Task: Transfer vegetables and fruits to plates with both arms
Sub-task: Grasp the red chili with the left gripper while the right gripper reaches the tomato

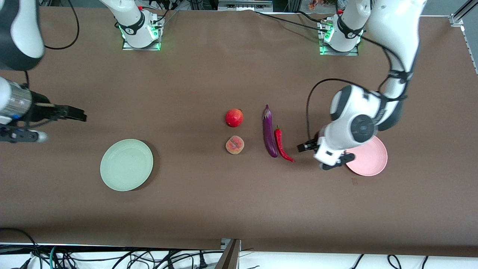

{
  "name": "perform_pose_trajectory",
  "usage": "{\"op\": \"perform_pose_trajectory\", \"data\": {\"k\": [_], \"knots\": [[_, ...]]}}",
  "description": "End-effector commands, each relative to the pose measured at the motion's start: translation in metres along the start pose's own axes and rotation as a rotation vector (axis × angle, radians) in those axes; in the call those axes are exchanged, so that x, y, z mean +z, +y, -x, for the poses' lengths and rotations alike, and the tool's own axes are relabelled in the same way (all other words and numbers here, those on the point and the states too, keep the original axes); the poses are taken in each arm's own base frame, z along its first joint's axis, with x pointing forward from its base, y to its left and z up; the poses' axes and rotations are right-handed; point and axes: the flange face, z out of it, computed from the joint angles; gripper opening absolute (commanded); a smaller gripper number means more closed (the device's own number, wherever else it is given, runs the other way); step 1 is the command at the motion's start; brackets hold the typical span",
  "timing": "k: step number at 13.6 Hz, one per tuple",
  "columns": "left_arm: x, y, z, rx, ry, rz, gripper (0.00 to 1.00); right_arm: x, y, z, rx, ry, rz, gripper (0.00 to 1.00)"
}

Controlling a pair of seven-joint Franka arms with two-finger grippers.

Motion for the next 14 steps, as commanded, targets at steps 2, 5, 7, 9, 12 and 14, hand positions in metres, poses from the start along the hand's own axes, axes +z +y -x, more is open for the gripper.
{"op": "perform_pose_trajectory", "data": {"k": [2,5,7,9,12,14], "knots": [[0.029,0.010,-0.007,-0.052,-0.011,0.020,1.00,0.029,-0.065,-0.019,0.069,0.024,-0.003,1.00],[0.042,0.017,-0.012,-0.141,-0.079,0.161,0.98,0.063,-0.124,-0.031,0.146,0.043,-0.037,1.00],[0.060,0.014,-0.016,-0.102,-0.090,0.162,0.95,0.090,-0.151,-0.039,0.159,0.023,-0.118,1.00],[0.068,0.014,-0.017,-0.100,-0.101,0.164,0.84,0.111,-0.182,-0.038,0.127,0.012,-0.123,1.00],[0.073,0.026,-0.020,-0.151,-0.108,0.173,0.72,0.144,-0.235,-0.033,0.169,0.010,-0.140,1.00],[0.073,0.029,-0.020,-0.199,-0.126,0.197,0.61,0.174,-0.287,-0.022,0.222,0.021,-0.144,1.00]]}}
